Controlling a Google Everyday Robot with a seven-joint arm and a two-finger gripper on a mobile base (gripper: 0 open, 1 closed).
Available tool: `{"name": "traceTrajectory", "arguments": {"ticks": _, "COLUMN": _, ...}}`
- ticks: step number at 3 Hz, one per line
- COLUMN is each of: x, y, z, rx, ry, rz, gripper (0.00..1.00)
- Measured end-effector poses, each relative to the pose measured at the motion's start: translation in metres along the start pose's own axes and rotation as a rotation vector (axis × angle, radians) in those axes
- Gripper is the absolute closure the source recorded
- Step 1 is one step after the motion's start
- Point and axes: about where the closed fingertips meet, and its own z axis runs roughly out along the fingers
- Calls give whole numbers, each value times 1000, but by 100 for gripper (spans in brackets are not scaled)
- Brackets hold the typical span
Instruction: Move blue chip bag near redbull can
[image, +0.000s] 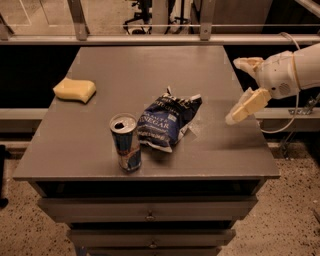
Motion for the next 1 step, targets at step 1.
{"name": "traceTrajectory", "arguments": {"ticks": 1, "x": 3, "y": -5, "z": -7, "rx": 22, "ry": 2, "rz": 1, "gripper": 0}}
